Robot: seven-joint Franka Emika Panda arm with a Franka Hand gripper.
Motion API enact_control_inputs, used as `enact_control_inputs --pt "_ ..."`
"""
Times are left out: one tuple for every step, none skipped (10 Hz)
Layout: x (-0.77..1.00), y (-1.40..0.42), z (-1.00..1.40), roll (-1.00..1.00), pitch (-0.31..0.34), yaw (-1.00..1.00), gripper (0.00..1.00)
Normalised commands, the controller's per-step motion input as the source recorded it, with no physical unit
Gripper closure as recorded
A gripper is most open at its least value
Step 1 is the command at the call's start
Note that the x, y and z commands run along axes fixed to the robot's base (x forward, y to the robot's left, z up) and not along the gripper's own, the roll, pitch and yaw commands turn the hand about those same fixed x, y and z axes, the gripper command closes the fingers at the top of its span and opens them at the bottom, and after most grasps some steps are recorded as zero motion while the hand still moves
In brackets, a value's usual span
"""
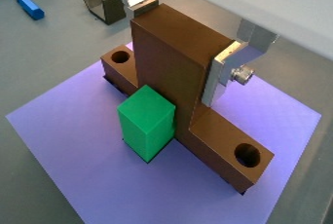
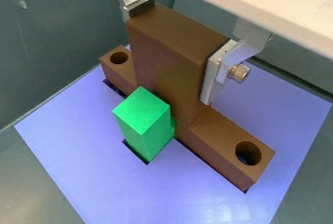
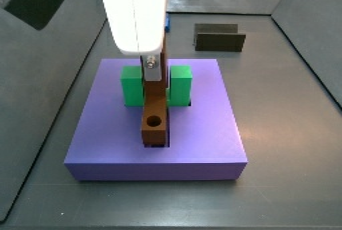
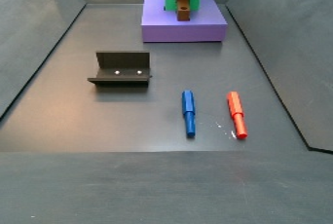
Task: Pick up the brown object. Move up. Move to above the board. Insert the brown object.
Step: Insert the brown object.
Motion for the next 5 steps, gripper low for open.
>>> enact_control_inputs --pt "0.0 -0.13 -0.17 0.15 0.0 0.05 1.0" --pt "0.0 -0.03 -0.16 0.17 0.0 0.04 1.0" --pt "0.03 0.0 -0.14 0.21 0.0 0.07 1.0" --pt "0.04 0.0 -0.13 0.23 0.0 0.09 1.0" --pt "0.05 0.0 -0.08 0.27 0.0 0.08 1.0"
